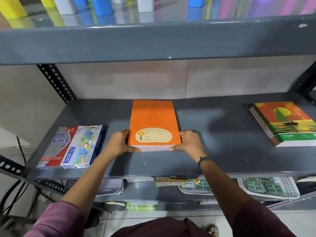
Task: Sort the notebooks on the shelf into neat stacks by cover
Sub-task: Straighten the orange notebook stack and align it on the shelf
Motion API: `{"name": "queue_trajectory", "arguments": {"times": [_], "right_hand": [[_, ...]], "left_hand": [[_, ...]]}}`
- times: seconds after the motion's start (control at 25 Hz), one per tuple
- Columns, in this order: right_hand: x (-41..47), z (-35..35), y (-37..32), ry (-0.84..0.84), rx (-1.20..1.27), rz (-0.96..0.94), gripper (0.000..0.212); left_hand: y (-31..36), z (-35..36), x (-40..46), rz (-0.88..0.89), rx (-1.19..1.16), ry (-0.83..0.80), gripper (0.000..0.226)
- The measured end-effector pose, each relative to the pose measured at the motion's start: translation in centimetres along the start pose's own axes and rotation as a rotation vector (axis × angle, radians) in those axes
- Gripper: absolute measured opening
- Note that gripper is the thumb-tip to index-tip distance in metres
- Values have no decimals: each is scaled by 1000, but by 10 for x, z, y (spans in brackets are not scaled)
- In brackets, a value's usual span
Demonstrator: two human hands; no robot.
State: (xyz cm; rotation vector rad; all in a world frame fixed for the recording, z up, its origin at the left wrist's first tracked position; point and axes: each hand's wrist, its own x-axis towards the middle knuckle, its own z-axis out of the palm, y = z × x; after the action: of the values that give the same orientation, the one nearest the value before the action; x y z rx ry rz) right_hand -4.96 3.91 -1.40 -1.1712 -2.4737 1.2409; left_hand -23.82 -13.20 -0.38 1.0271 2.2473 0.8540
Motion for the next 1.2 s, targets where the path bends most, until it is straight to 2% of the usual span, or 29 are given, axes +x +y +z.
{"name": "queue_trajectory", "arguments": {"times": [0.28,0.36,0.4,0.48,0.6,0.64,0.72,0.84,1.04,1.2], "right_hand": [[-1,2,3,25,37,13,42],[-1,0,6,-19,64,1,44],[-1,-4,8,-72,97,-12,45],[-1,-13,10,-209,266,-28,46],[15,-25,1,-308,659,65,51],[26,-27,-3,-313,728,115,58],[46,-30,-16,-329,756,212,77],[65,-34,-30,-322,765,346,93],[69,-34,-44,-295,685,408,96],[71,-32,-38,-277,681,385,95]], "left_hand": [[-5,3,-2,40,-23,33,65],[-8,1,-2,42,-39,-18,69],[-8,-3,-2,33,-105,-95,74],[-9,-14,-4,0,-317,-226,93],[-4,-24,12,-149,-597,-150,122],[1,-25,21,-195,-680,-157,121],[13,-25,42,-266,-780,-164,106],[24,-27,63,-337,-773,-136,97],[27,-27,68,-349,-630,-168,96],[16,-26,71,-338,-741,-172,97]]}}
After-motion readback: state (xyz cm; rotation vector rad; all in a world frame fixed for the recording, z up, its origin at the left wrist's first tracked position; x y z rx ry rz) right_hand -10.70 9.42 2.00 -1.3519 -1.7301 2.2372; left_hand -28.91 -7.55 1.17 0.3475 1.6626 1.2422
